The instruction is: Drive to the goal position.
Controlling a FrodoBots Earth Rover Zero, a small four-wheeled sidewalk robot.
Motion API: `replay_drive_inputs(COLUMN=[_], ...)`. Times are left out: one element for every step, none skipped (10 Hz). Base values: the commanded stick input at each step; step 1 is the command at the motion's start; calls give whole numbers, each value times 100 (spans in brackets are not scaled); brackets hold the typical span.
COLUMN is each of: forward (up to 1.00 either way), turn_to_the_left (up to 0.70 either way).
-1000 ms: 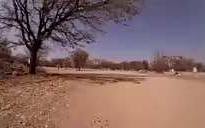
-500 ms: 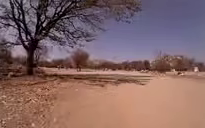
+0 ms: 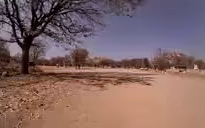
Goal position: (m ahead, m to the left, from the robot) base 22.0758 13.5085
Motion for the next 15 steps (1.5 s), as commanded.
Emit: replay_drive_inputs(forward=[100,100,100,100,100,100,100,100,100,100,100,100,100,100,100], turn_to_the_left=[0,0,0,0,0,0,0,0,0,0,0,0,0,0,0])
